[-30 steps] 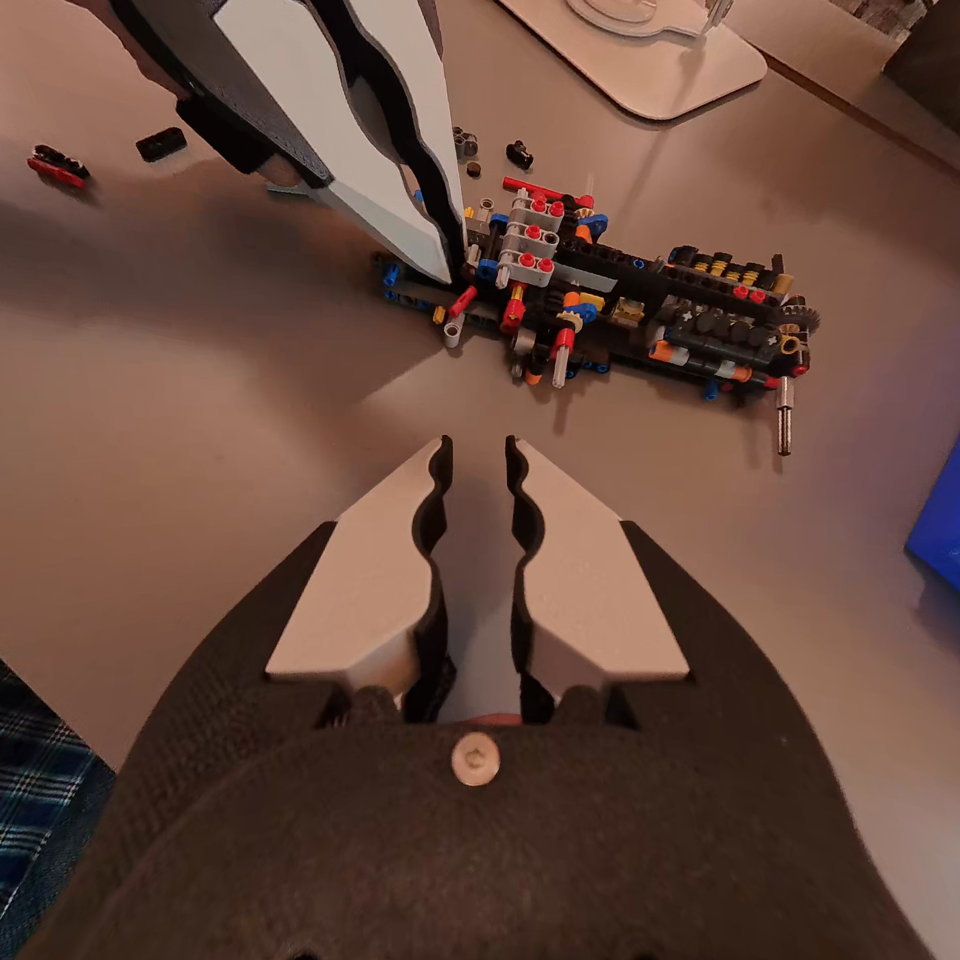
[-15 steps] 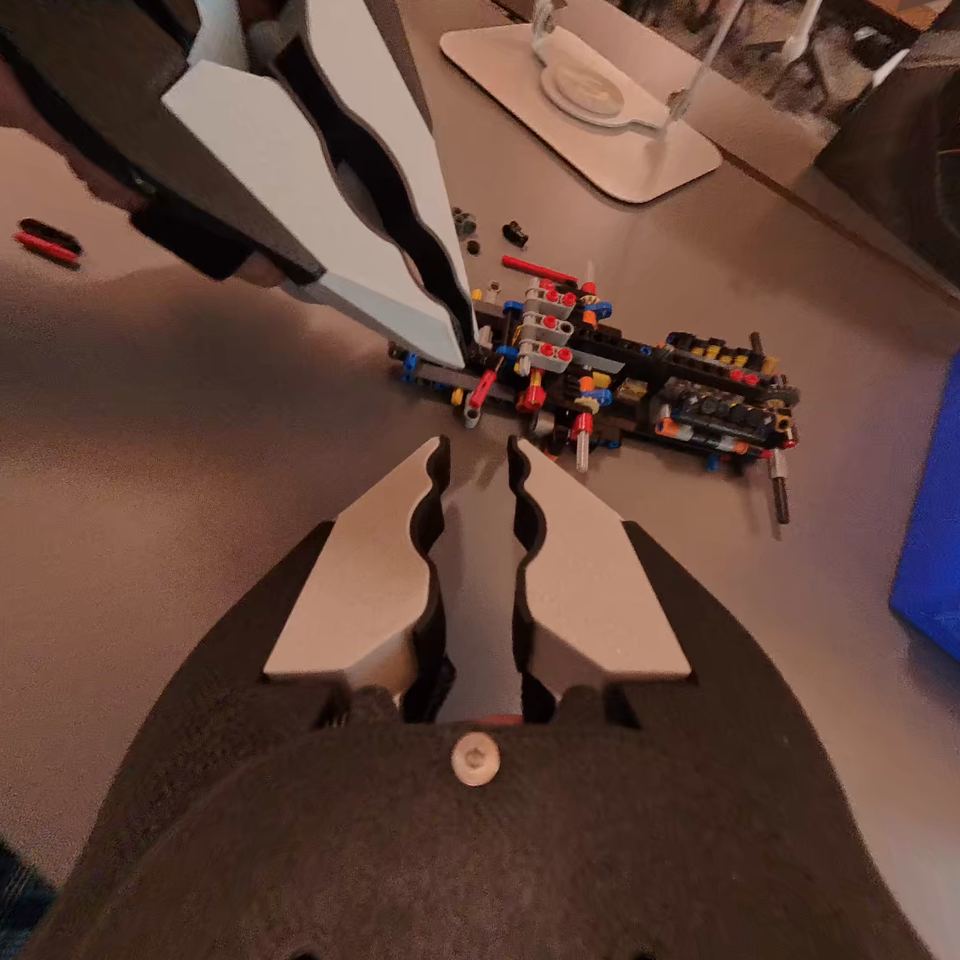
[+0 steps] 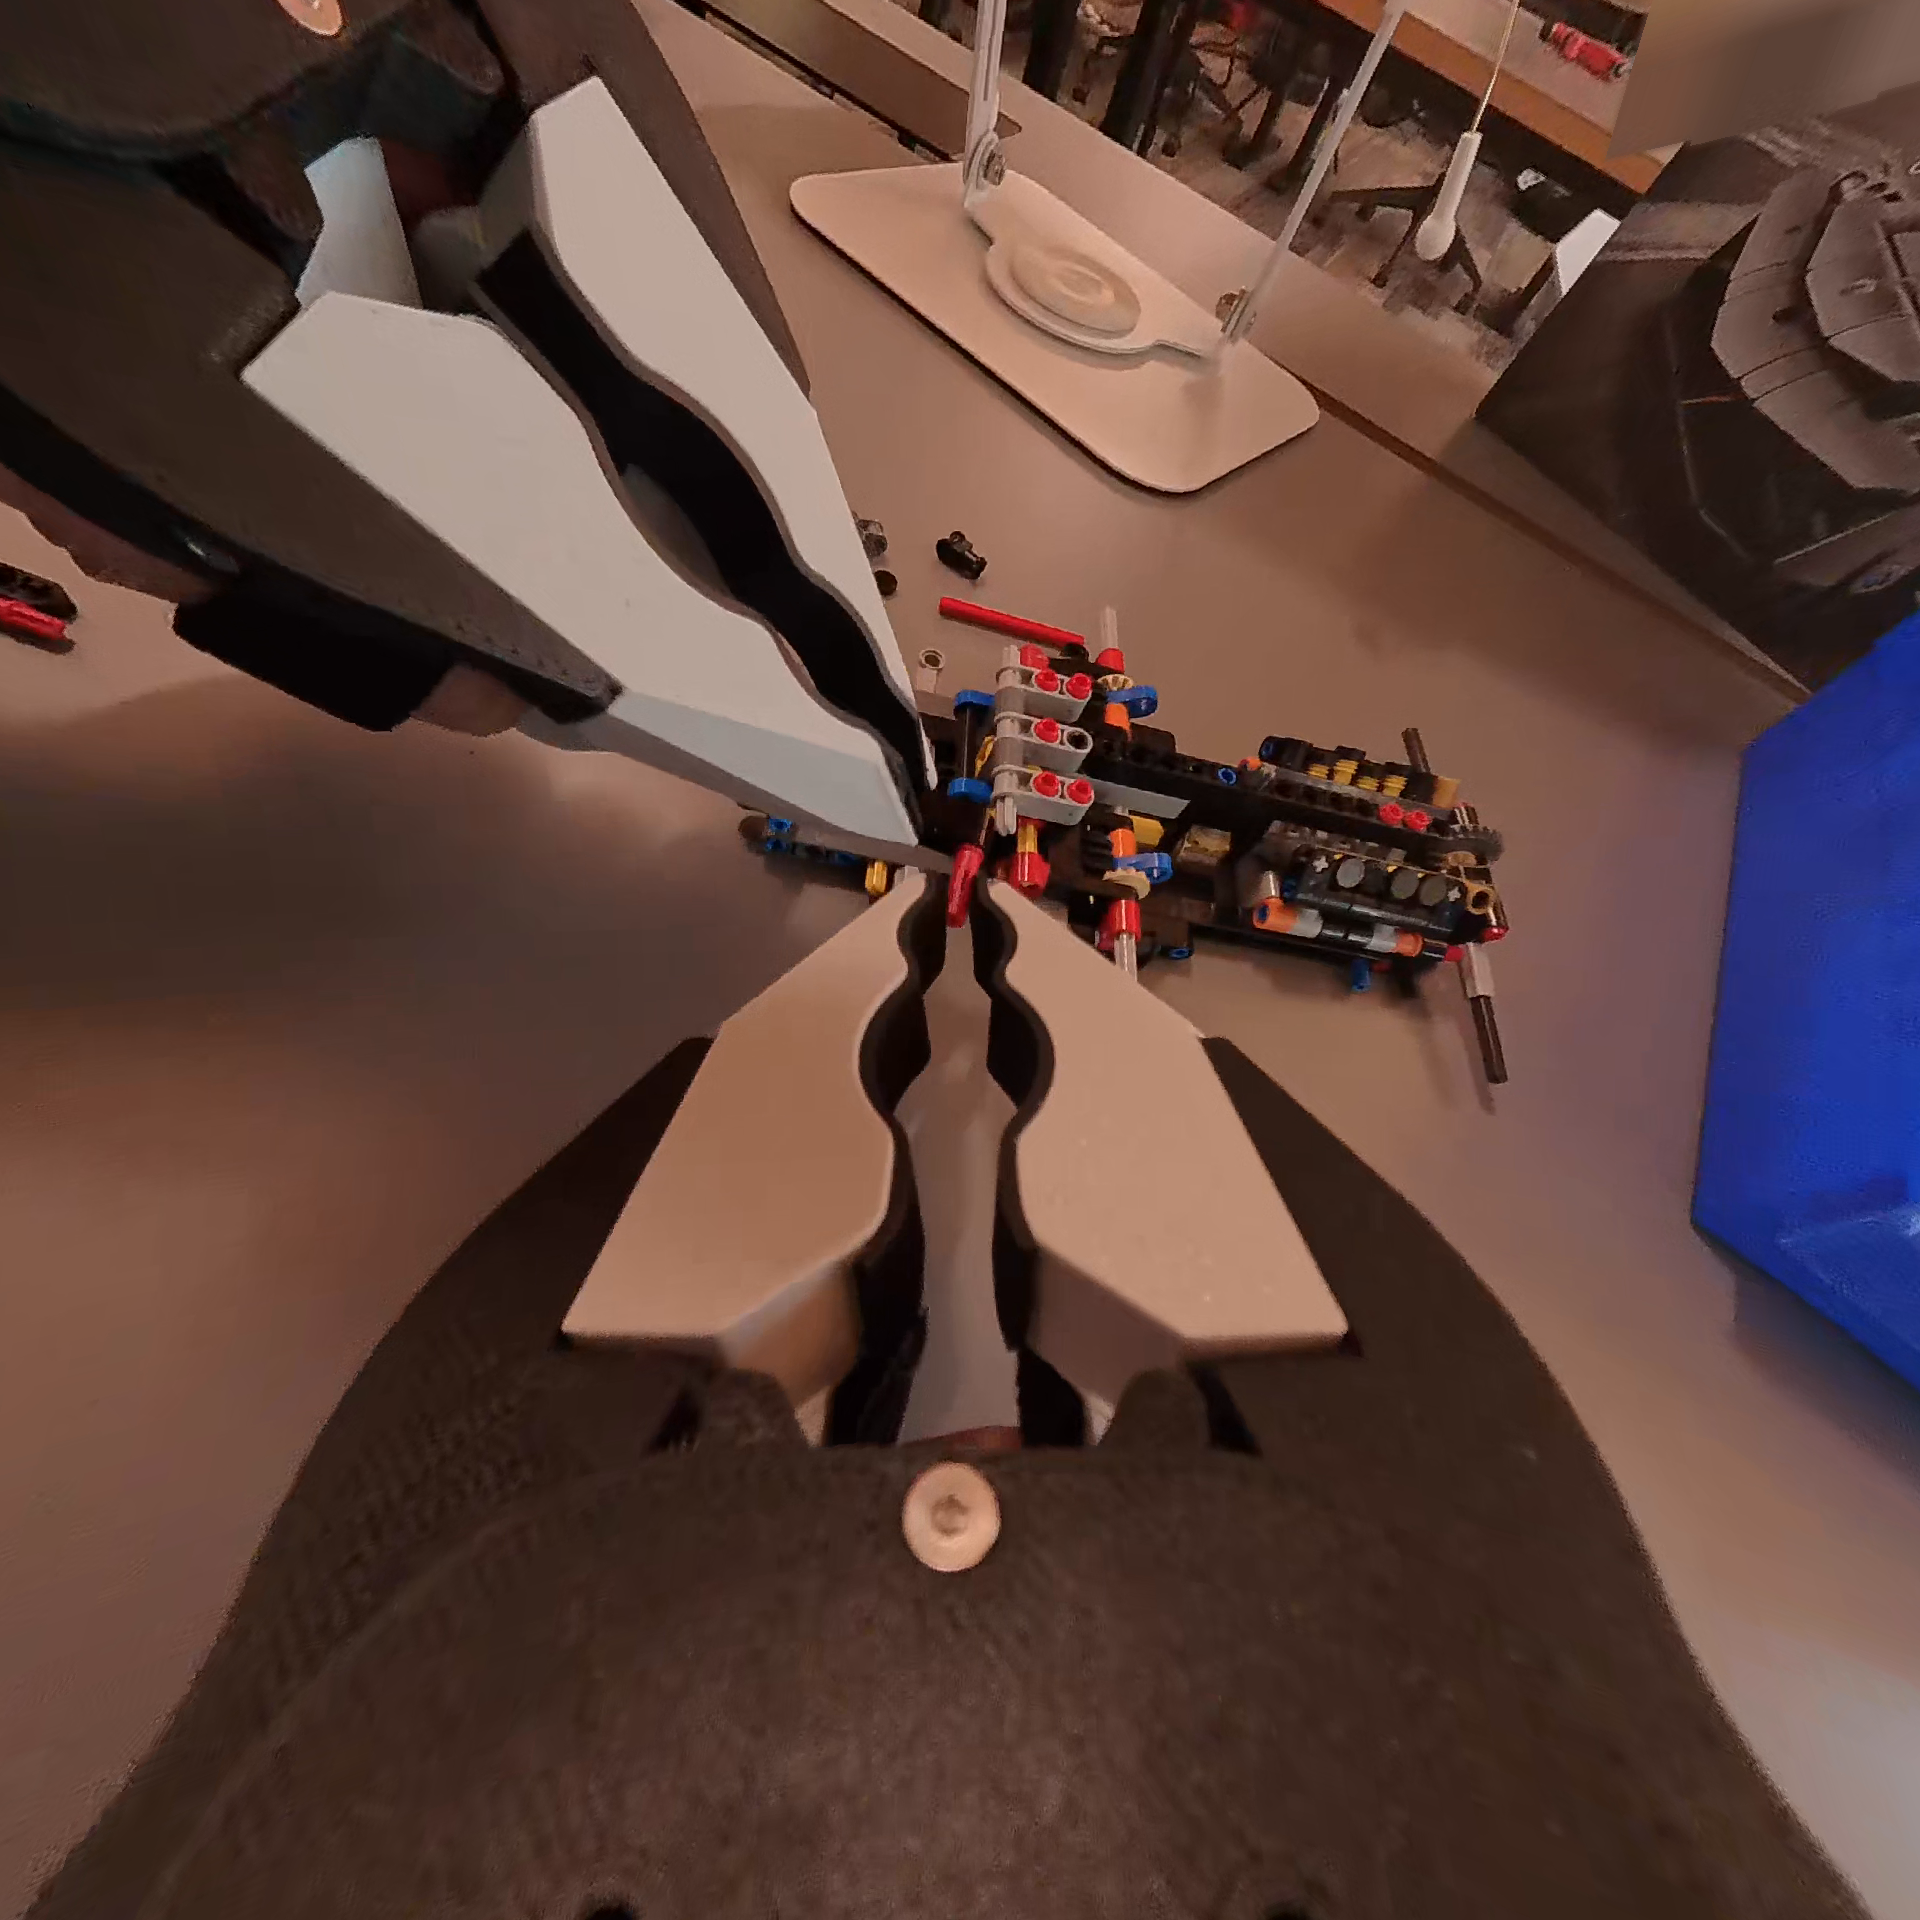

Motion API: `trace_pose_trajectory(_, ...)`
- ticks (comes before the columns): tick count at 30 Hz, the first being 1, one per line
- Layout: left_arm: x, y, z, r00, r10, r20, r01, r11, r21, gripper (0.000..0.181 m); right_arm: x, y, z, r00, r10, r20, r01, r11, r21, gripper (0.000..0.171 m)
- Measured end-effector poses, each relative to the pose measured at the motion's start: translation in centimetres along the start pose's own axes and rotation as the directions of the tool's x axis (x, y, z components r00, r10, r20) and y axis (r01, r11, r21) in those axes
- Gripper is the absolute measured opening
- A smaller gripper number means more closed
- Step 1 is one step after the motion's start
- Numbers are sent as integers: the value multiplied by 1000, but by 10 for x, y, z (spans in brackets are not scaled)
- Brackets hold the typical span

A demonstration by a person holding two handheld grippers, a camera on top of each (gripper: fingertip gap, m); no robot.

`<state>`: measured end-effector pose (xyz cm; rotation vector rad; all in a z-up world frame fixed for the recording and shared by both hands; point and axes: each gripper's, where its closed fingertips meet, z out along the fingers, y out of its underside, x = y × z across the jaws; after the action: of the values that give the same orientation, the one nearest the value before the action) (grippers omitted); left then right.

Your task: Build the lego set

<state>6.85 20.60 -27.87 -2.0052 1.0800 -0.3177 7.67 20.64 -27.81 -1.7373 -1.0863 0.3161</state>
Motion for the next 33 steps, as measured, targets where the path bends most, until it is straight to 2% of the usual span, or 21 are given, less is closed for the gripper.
trace_pose_trajectory(3,0,-2,-1,1000,-5,-14,5,1000,24,9,3,0,1,1000,-13,-1,13,1000,0,1)
trace_pose_trajectory(8,-13,-5,-6,1000,-3,2,3,999,50,36,13,4,5,998,-53,-23,53,998,-23,0)
trace_pose_trajectory(15,-31,9,9,999,37,25,-36,999,-28,65,24,10,11,995,-80,-54,77,996,-52,0)
trace_pose_trajectory(25,-40,12,23,999,34,40,-31,998,-53,69,25,12,16,994,-92,-56,89,994,-62,0)
trace_pose_trajectory(33,-39,10,27,998,35,47,-33,999,-42,59,24,11,18,997,-68,-38,65,995,-79,0)
